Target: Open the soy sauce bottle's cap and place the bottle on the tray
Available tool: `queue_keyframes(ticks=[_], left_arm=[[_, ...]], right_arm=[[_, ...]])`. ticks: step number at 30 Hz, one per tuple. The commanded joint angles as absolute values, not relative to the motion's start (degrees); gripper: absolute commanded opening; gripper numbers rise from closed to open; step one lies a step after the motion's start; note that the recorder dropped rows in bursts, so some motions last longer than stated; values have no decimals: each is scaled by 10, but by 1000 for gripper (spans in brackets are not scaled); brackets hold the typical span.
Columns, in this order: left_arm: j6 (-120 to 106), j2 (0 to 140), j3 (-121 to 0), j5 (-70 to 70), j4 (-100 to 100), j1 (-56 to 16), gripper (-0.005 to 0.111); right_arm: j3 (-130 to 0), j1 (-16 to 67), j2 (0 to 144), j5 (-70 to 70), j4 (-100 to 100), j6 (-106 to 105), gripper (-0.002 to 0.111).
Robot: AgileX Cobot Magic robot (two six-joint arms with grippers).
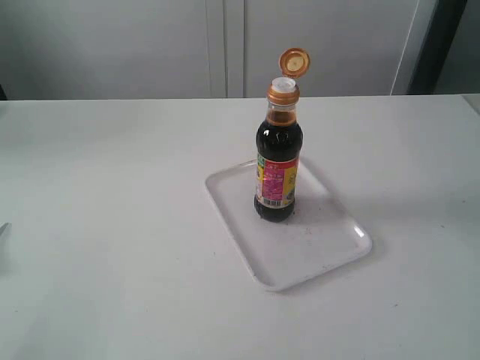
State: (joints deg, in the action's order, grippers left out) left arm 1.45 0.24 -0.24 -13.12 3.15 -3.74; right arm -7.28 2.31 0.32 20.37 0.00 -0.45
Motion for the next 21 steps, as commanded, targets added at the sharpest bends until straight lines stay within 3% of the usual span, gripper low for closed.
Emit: queue_keyframes(ticks=[1, 21], left_arm=[[15, 0, 0, -131, 38, -35, 0], [15, 0, 0, -131, 38, -35, 0]], right_arm=[[-44, 16, 0, 201, -11, 0, 0], [0, 16, 0, 193, -24, 0, 0]])
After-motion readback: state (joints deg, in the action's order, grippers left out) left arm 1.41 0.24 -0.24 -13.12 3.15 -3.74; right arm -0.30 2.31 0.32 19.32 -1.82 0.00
